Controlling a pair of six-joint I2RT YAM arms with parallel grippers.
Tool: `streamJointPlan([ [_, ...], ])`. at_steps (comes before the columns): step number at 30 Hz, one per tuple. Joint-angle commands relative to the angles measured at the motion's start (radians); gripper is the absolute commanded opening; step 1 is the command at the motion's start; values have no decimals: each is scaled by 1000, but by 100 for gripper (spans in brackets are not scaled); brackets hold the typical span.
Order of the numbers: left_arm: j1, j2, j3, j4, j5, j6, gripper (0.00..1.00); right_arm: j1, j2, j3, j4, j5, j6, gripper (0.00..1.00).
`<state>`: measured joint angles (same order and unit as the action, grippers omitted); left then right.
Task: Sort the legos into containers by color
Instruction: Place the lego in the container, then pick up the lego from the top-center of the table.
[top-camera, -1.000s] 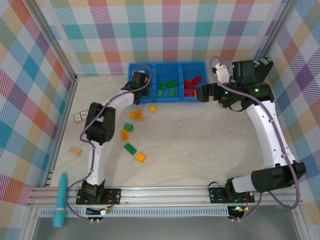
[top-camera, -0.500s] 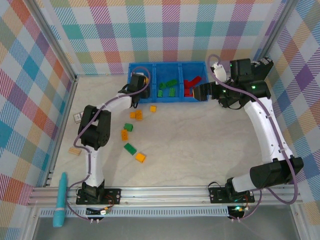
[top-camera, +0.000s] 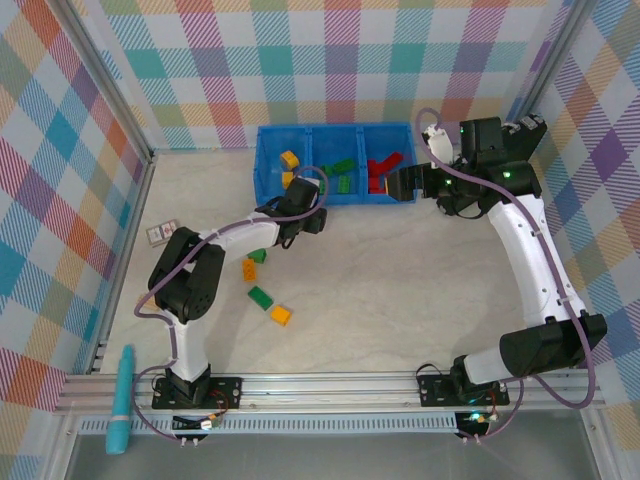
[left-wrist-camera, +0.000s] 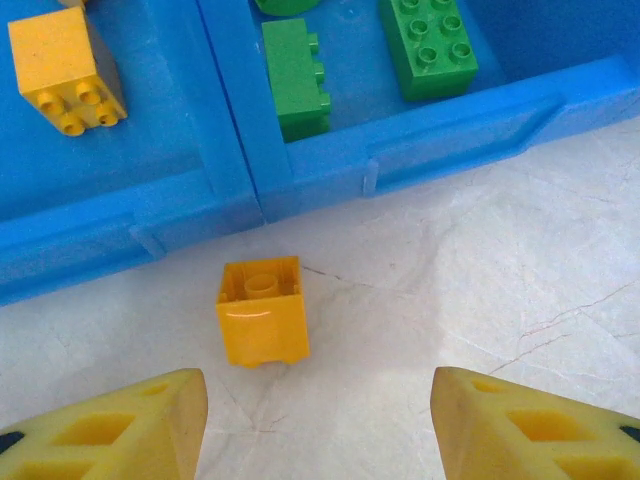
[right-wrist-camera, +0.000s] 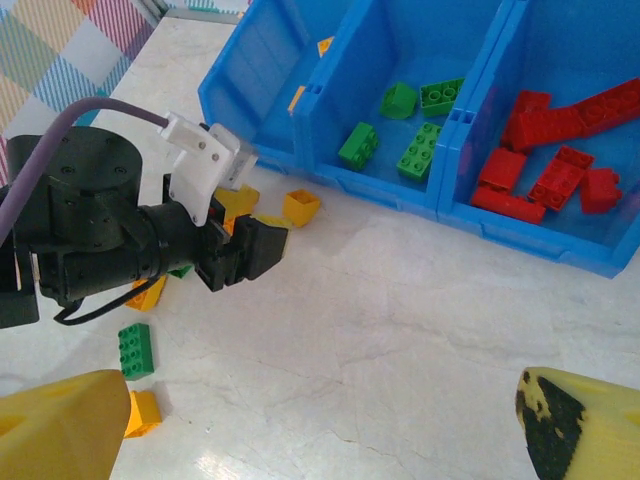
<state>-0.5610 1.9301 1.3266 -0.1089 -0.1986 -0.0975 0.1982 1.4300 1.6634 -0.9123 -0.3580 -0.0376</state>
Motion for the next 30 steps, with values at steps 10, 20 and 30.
streamJointPlan([
  [10, 6, 156, 93, -43, -98, -77, 65, 38, -20, 33, -18, -33, 3, 99],
  [20, 6, 225, 169, -47, -178, -54, 68, 53, 0, 49, -10, -47, 10, 99],
  [30, 19, 289, 249, -87, -196, -47, 70, 65, 30, 73, -23, -44, 3, 99],
])
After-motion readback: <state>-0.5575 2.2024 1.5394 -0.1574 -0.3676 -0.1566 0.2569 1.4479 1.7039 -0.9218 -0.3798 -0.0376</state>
